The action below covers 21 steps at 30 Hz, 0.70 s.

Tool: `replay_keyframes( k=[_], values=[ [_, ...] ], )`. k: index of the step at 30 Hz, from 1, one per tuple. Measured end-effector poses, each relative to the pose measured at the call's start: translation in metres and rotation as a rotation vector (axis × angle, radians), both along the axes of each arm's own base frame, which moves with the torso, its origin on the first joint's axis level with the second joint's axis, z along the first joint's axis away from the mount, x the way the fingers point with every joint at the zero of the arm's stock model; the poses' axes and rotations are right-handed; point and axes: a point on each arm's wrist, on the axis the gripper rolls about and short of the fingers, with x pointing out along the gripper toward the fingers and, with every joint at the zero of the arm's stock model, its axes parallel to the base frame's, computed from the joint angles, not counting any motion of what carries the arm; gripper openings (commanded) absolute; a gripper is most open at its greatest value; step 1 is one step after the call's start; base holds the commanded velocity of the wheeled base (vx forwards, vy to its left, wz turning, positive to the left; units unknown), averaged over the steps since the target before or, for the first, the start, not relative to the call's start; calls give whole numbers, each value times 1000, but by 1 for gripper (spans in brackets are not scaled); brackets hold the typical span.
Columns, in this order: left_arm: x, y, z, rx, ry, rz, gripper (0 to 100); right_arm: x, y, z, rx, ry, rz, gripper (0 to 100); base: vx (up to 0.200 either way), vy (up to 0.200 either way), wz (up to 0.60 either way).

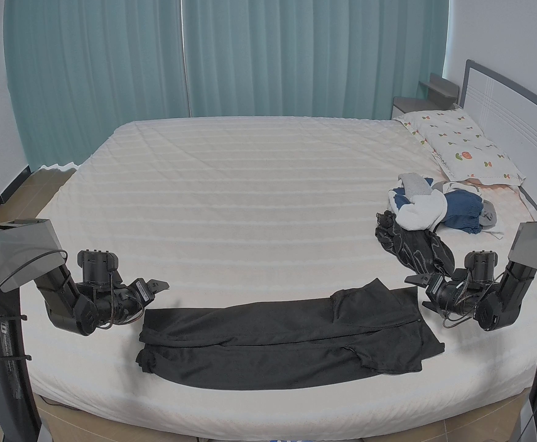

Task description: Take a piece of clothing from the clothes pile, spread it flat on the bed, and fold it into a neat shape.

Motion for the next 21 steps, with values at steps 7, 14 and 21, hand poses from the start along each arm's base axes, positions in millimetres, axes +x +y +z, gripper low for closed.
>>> replay_keyframes(
  k=[7,14,21],
  values=[
    [-1,-7,-10,9,25,-17,100,0,1,-2,-14,-2,-9,100,0,0,0],
    [-3,-13,-12,13,35,-30,0,-1,3,-6,-33,9,-23,100,0,0,0],
    [-2,-11,-14,60,37,31,0,0,3,-7,-35,8,-24,100,0,0,0]
  ],
)
